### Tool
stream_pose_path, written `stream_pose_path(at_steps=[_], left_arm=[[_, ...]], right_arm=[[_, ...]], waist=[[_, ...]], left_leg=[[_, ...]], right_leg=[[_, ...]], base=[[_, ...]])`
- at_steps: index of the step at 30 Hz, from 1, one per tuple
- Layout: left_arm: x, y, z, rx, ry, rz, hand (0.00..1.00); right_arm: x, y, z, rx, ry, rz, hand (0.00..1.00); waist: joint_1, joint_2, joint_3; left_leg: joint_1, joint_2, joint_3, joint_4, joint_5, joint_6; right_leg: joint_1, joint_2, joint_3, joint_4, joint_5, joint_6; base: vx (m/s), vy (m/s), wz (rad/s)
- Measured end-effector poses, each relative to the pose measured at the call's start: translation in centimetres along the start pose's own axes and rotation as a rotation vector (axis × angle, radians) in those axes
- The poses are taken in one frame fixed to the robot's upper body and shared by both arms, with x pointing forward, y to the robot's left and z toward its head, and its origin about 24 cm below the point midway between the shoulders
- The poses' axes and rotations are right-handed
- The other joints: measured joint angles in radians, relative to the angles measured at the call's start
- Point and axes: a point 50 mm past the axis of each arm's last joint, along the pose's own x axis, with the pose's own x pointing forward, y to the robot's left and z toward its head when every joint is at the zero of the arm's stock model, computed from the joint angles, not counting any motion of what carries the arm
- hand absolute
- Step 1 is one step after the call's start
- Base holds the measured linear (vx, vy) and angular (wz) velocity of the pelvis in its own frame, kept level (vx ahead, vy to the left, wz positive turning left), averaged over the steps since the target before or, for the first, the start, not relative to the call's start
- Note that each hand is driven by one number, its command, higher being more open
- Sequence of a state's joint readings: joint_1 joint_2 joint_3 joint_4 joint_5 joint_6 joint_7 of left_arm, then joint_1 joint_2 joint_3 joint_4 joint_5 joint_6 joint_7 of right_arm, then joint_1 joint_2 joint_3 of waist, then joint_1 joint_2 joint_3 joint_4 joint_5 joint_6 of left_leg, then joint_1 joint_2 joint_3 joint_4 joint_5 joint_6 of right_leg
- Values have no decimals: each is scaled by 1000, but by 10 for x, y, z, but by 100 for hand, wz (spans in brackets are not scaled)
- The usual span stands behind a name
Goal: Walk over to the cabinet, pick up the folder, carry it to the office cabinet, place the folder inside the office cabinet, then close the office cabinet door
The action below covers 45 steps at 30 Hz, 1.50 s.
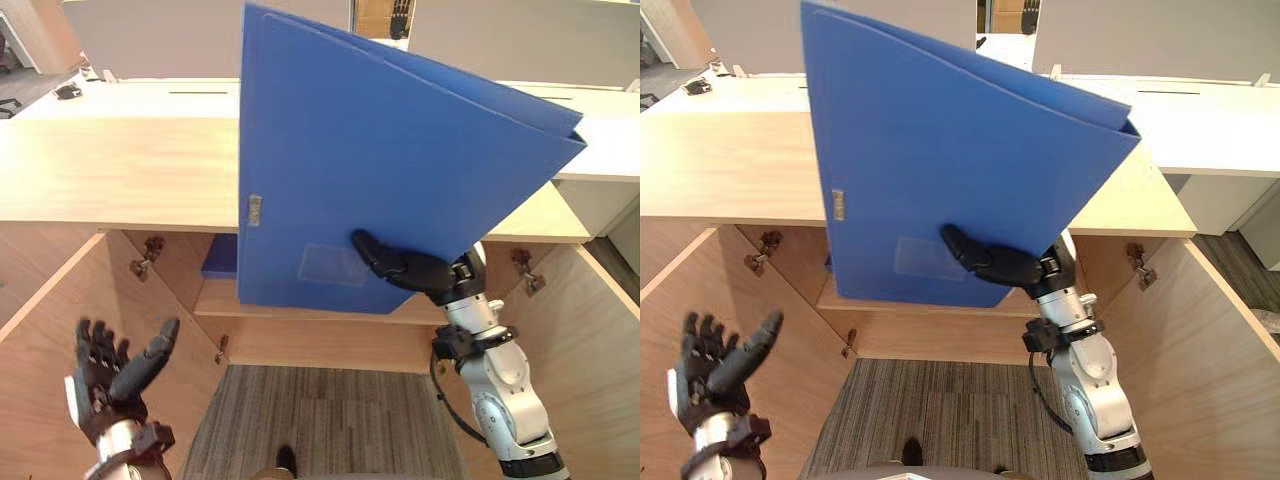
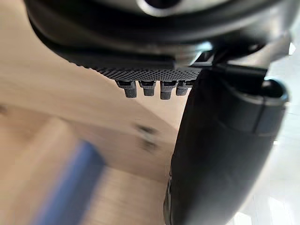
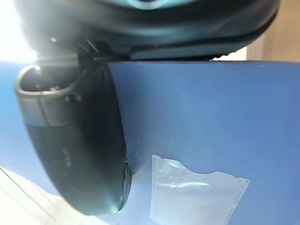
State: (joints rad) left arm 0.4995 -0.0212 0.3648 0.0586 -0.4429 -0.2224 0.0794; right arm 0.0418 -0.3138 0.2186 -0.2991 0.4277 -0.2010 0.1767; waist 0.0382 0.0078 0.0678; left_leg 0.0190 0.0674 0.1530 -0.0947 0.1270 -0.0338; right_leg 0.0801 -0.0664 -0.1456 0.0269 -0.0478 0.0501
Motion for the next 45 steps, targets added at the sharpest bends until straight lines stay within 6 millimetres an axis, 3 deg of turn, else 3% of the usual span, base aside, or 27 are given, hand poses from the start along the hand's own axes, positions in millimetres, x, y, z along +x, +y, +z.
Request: stream_pose_path(at_steps=[5,8,11,16,17,23,26,28,32,38,39,45], left_arm=[[-17,20,-80,194,417,-18,100],[-12,14,-99,270,523,-89,100],[8,-4,-101,270,526,-127,100],[37,-24,-87,284,457,-161,100],[61,-70,-69,283,342,-272,100],[62,-78,-63,270,307,-289,100],[68,-101,-47,219,223,-326,100],[72,-119,-33,165,164,-364,100],[72,-131,-27,42,144,-297,100],[70,-147,-22,8,126,-327,100],[70,-147,-21,6,122,-325,100],[68,-150,-20,-21,119,-319,100]], right_arm=[[6,33,-47,-68,210,250,0],[18,45,-65,-172,291,389,0],[45,43,-69,-362,300,470,0],[71,23,-67,-557,301,397,0],[93,-38,-50,-301,261,-82,0],[109,-34,-27,-202,143,-117,0],[136,-40,12,-16,-38,-204,0],[161,-65,60,174,-207,-375,0],[181,-98,101,519,-344,-605,0],[191,-101,118,695,-412,-649,0],[193,-101,121,718,-412,-655,100],[199,-108,132,860,-428,-708,100]], waist=[[2,-16,11],[20,-23,88],[31,-16,222],[30,5,351],[38,48,387],[35,49,388],[42,52,388],[65,61,402],[68,63,410],[59,63,409],[59,63,410],[68,63,409]], left_leg=[[-37,9,6,6,5,-3],[-98,22,24,59,-7,-10],[-236,49,35,237,-64,-3],[-439,80,38,447,-130,1],[-699,89,0,652,-184,18],[-734,101,3,724,-230,16],[-893,114,-17,830,-251,24],[-1005,125,-33,906,-258,27],[-1044,127,-37,931,-264,35],[-1056,126,-30,920,-266,33],[-1059,124,-30,915,-261,33],[-1061,116,-40,882,-243,27]], right_leg=[[-45,5,8,13,4,-4],[-114,10,30,65,3,-8],[-239,14,54,187,-18,-18],[-450,15,70,389,-76,-25],[-707,-9,58,617,-155,-26],[-742,-14,61,685,-201,-26],[-889,-17,54,786,-228,-29],[-992,-17,44,852,-233,-30],[-1022,-21,40,866,-233,-29],[-1039,-30,37,864,-233,-27],[-1044,-32,35,863,-233,-28],[-1046,-43,7,846,-232,-29]], base=[[-8,0,-3],[-70,1,-18],[-199,12,-23],[-225,19,-10],[-217,-21,20],[-3,-13,2],[-21,-20,6],[-49,10,1],[-46,17,-3],[-23,-16,-1],[12,-57,6],[35,-43,8]])
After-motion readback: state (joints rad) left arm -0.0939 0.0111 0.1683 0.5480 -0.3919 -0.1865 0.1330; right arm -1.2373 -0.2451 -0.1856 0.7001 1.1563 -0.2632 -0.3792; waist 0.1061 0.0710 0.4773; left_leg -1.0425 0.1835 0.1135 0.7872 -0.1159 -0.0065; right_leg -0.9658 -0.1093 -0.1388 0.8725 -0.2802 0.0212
